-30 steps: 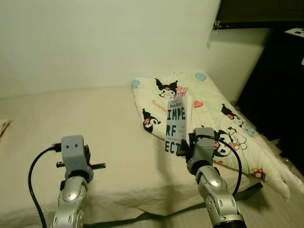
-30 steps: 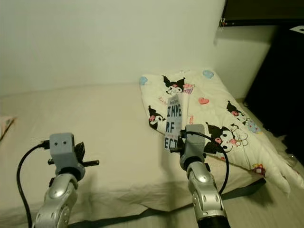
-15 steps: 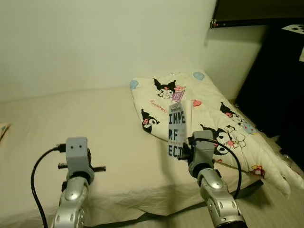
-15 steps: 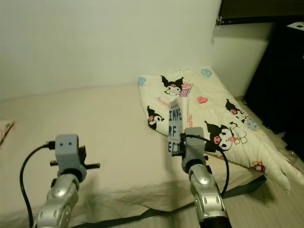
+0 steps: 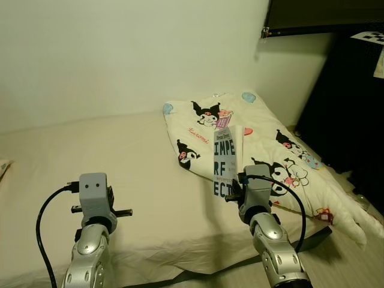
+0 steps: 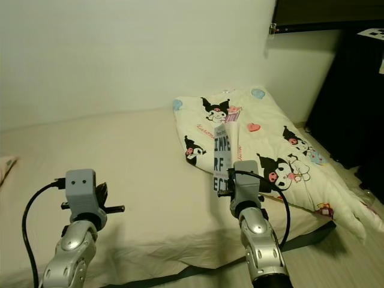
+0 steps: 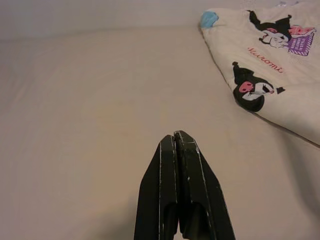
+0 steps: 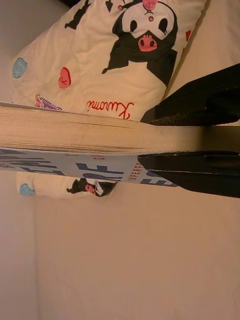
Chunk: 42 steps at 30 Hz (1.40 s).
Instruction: Clean up the room
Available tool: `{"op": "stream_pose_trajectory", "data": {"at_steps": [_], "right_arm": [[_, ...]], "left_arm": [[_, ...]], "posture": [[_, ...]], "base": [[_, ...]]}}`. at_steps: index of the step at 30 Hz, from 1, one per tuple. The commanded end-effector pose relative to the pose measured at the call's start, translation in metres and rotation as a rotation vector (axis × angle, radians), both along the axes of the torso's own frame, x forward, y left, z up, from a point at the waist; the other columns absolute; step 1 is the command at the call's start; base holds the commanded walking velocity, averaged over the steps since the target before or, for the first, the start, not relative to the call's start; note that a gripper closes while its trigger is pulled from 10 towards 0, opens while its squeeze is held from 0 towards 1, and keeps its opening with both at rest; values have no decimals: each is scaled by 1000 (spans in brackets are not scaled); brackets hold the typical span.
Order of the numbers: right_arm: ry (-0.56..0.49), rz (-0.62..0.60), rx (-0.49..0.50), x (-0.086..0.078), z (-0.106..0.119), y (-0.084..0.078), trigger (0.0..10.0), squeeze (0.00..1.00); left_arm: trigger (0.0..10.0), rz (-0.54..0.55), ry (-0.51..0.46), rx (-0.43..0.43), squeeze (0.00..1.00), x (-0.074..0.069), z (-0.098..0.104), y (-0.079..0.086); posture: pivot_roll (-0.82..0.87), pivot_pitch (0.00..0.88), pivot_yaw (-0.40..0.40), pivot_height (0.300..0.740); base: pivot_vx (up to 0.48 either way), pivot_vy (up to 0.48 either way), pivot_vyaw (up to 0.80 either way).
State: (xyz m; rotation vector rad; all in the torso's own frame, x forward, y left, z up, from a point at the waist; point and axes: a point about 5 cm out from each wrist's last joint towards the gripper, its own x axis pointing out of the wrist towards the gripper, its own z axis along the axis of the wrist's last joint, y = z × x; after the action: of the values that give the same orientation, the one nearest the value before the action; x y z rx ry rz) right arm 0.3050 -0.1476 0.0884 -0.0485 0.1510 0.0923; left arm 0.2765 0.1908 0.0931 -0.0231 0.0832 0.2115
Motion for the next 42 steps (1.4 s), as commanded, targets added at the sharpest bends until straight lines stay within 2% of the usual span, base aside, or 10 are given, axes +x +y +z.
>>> {"op": "stream_pose_trajectory", "data": {"at_steps": [1, 10, 12, 13, 16, 18, 22, 25, 34, 42], "right_arm": [[-53, 16, 14, 3, 9, 4, 10000, 0], [-53, 28, -3, 4, 8, 6, 10000, 0], [-53, 27, 4, 4, 8, 6, 10000, 0], [-44, 42, -13, 4, 8, 7, 10000, 0], [-40, 56, -53, 4, 8, 7, 10000, 0], [-33, 48, -77, 4, 6, 6, 10000, 0], [-27, 36, -77, 5, 5, 4, 10000, 0], [-32, 18, -56, 4, 5, 1, 10000, 0], [-20, 32, -54, 4, 4, 3, 10000, 0], [-11, 41, -45, 3, 2, 6, 10000, 0]], "left_arm": [[10000, -10, 4, 20, 0, -1, 0, 0], [10000, -12, 0, 9, 0, -2, -1, 1], [10000, -12, 3, 19, 0, -2, -1, 1], [10000, -11, 11, 52, 0, -2, -1, 2], [10000, -16, 25, 56, 0, -1, -1, 1], [10000, -38, 36, 102, 0, 1, -1, -4], [10000, -37, 37, 103, 0, 1, -1, -4], [10000, -18, 50, 65, 0, 0, -4, -2], [10000, -23, 54, 74, 0, 0, -3, 0], [10000, -68, 12, 111, 0, 2, 5, -5]], "posture": [[-35, 25, -3, 740], [-29, 26, -9, 740], [-28, 27, -10, 740], [-31, 27, -11, 740], [-30, 27, -11, 740], [-30, 28, -12, 740], [-32, 29, -11, 740], [-32, 31, -11, 740], [-30, 32, -12, 740], [-28, 36, -12, 740]], "base": [[0, 0, 0], [0, 0, 0], [0, 0, 0], [0, 0, 0], [0, -334, 0], [0, -480, 800], [0, -433, 800], [0, 0, 202], [0, 0, 0], [0, 0, 0]]}}
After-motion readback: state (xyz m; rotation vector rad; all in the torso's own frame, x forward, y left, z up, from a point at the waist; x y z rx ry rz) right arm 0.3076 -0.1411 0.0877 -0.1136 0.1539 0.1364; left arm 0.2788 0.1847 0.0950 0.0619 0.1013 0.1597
